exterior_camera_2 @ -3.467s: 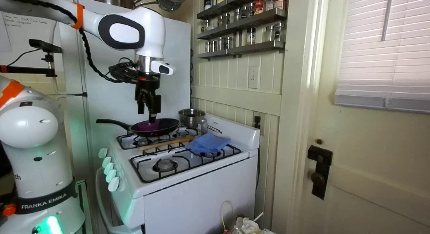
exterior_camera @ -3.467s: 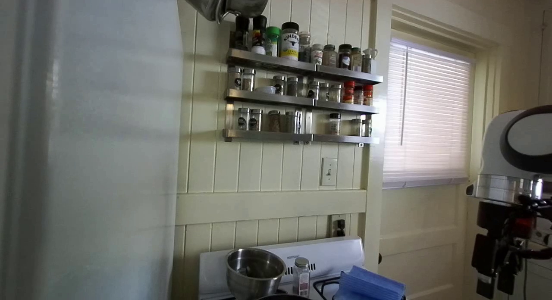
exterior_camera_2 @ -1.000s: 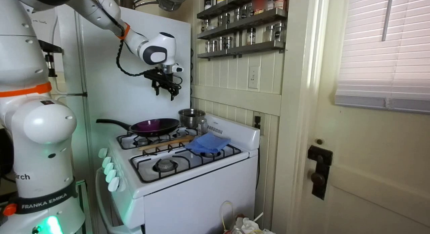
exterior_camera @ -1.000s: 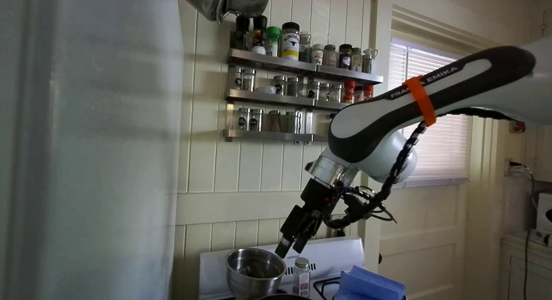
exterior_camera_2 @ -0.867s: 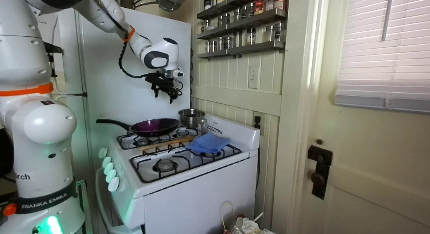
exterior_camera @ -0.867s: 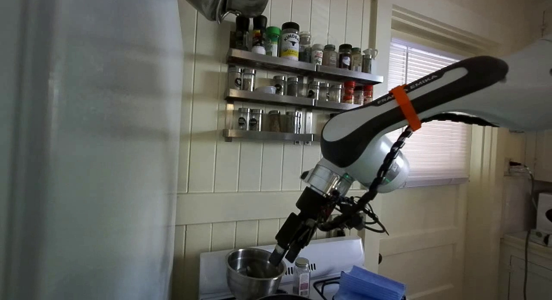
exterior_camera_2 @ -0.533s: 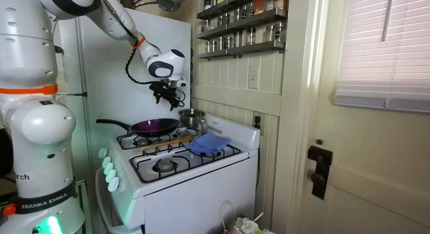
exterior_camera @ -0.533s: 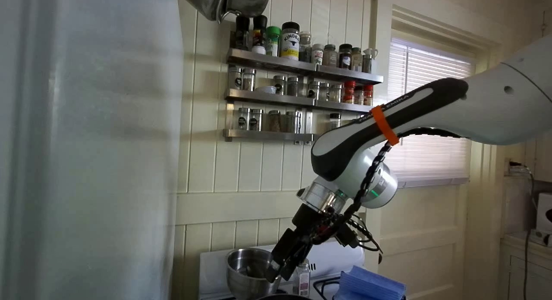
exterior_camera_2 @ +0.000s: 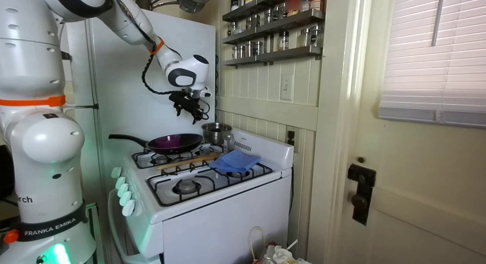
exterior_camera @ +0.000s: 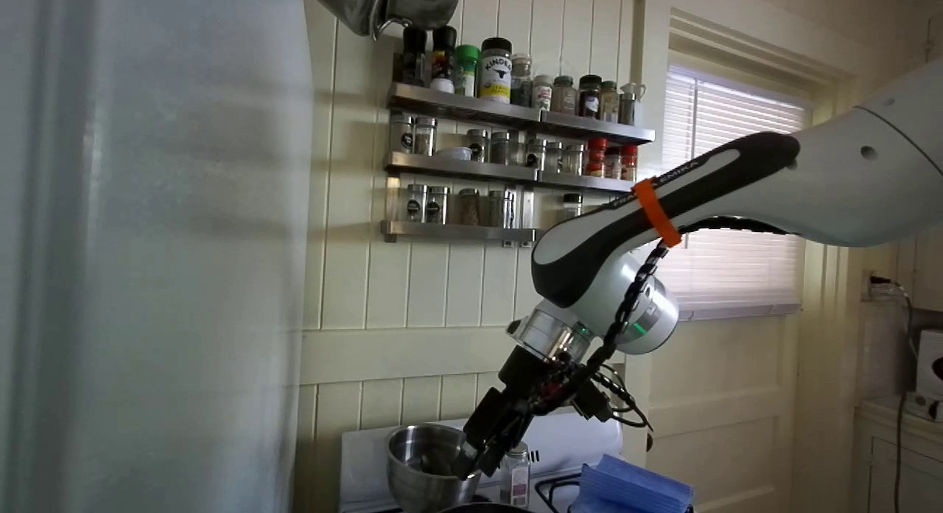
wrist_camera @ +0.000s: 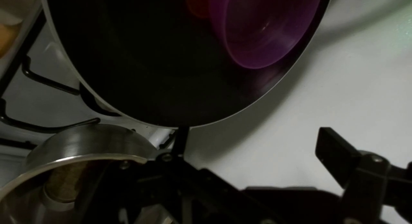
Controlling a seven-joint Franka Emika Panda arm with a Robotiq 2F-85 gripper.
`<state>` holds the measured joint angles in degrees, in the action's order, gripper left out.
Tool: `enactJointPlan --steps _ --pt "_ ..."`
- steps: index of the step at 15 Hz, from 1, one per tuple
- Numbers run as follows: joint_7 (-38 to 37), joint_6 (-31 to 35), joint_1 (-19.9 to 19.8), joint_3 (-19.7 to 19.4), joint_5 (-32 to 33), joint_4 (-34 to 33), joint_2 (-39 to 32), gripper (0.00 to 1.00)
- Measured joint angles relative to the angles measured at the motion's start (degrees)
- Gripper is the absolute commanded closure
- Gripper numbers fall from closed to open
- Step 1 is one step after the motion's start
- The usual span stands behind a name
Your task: Put the purple bowl in the silver bowl then move the bowl to the right.
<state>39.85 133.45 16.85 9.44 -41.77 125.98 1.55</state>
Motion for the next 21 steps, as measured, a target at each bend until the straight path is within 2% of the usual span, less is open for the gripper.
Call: enactJointPlan --steps 6,13,21 --pt "0.00 0.00 -0.12 0.11 0.00 0.00 0.00 0.00" --pt "-12.26 -0.50 -1.12 1.35 13.27 2.85 0.14 0.00" --pt "-16.05 -3.05 -0.79 4.77 14.97 6.08 0.00 0.00"
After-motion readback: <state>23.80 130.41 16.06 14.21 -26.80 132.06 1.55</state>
